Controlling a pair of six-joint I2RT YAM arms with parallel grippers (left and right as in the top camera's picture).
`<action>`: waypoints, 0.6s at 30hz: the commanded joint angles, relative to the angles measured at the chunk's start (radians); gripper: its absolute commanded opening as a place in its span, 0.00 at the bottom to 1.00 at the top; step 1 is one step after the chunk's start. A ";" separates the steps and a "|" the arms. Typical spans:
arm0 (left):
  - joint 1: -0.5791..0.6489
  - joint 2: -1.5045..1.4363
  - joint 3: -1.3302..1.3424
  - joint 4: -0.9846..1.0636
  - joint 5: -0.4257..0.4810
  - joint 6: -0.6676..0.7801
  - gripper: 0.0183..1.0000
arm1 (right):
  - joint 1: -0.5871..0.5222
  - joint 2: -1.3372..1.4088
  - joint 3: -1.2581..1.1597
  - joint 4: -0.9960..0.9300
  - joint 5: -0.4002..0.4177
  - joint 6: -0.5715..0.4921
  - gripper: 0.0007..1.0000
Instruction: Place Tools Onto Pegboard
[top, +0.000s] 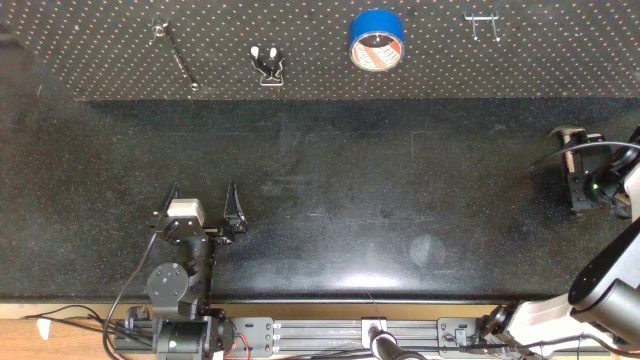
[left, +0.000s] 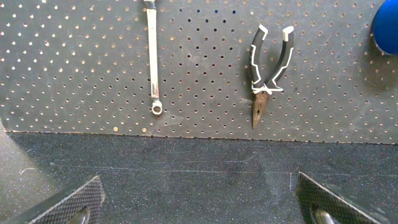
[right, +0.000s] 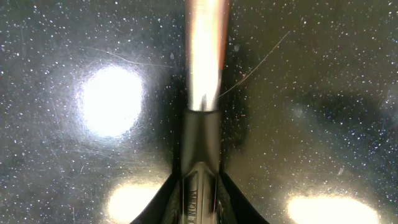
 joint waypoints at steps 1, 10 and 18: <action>0.005 -0.008 -0.002 -0.008 0.010 -0.005 1.00 | -0.003 0.040 -0.013 -0.003 0.022 -0.008 0.18; 0.005 -0.008 -0.002 -0.008 0.010 -0.005 1.00 | -0.003 0.040 -0.013 -0.014 0.023 0.005 0.08; 0.005 -0.008 -0.002 -0.008 0.010 -0.005 1.00 | -0.003 -0.215 -0.013 -0.002 -0.224 0.170 0.07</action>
